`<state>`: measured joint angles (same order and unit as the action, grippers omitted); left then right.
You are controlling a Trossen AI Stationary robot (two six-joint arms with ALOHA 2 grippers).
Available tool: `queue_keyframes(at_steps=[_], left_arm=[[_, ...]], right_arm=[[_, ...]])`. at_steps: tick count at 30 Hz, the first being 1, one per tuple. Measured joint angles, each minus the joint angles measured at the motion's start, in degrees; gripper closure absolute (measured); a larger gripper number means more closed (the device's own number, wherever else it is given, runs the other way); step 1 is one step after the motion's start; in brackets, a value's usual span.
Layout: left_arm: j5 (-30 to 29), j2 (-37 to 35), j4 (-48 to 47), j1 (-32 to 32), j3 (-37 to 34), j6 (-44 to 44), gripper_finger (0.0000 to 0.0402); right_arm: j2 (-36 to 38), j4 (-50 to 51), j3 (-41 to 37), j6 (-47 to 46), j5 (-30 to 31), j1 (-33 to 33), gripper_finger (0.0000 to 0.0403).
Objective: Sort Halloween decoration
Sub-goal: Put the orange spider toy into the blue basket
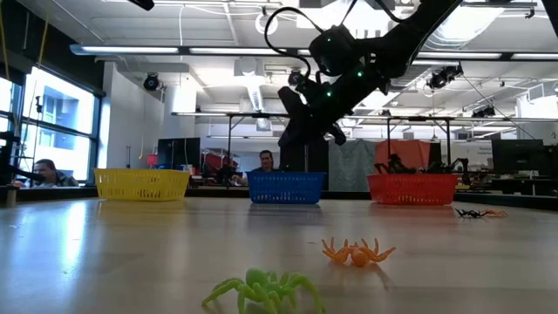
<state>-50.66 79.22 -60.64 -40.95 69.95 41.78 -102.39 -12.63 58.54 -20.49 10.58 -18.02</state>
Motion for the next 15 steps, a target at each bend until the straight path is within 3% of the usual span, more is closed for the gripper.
queue_keyframes(at_steps=[6, 11, 15], left_arm=[[1.2, 0.0, 0.0, 0.0, 0.0, 0.2, 0.0300], [1.2, 0.0, -0.5, 0.0, 0.0, 1.4, 0.0300], [1.0, 0.0, -0.6, 0.0, 0.0, 2.6, 0.0300]], right_arm=[[4.6, 8.5, 1.9, 0.0, -3.9, 0.0, 0.0271], [13.1, 32.0, 7.1, -0.7, -14.8, 3.3, 0.0277], [19.2, 48.9, 8.6, -6.4, -14.8, 11.4, 0.0291]])
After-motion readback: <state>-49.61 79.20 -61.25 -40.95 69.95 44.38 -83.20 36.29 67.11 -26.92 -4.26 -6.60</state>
